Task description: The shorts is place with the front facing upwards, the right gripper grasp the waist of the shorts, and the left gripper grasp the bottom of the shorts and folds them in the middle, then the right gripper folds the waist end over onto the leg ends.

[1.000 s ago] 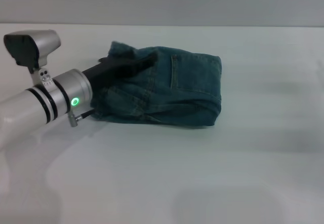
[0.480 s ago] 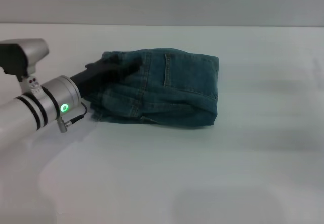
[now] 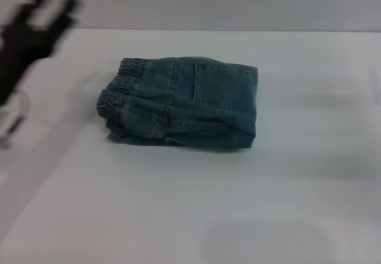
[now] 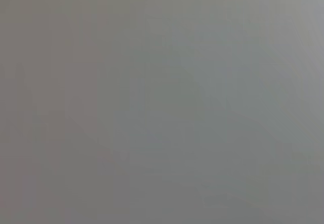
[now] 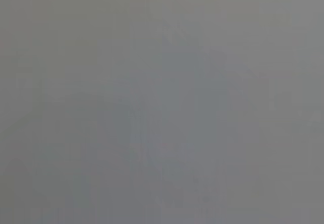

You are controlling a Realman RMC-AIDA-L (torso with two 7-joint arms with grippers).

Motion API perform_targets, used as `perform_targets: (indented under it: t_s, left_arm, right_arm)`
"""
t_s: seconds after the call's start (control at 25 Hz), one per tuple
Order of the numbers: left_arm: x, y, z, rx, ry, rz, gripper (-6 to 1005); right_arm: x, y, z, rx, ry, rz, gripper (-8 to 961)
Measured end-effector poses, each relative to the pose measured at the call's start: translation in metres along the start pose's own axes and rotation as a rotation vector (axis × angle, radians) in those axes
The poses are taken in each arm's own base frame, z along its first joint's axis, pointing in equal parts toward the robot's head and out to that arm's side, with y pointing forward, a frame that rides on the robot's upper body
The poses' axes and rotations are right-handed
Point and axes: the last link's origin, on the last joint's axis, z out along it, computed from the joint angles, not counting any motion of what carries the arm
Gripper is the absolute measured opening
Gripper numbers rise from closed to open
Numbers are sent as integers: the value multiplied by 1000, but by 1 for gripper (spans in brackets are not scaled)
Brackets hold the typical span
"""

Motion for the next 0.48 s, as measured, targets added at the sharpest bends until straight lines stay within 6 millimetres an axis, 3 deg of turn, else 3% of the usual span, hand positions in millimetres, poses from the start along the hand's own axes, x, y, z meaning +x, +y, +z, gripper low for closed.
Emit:
perform_targets:
  t_s: [0.2, 0.36, 0.48]
  left_arm:
    - [24, -25, -64, 271, 163, 239, 799]
    - [31, -42, -108, 488, 192, 295, 799]
    - [31, -45, -120, 538, 193, 296, 799]
  right_arm:
    - [-1, -4, -4, 32, -20, 20, 488]
    - [2, -7, -9, 60, -14, 38, 489]
    - [4, -7, -10, 73, -5, 43, 491]
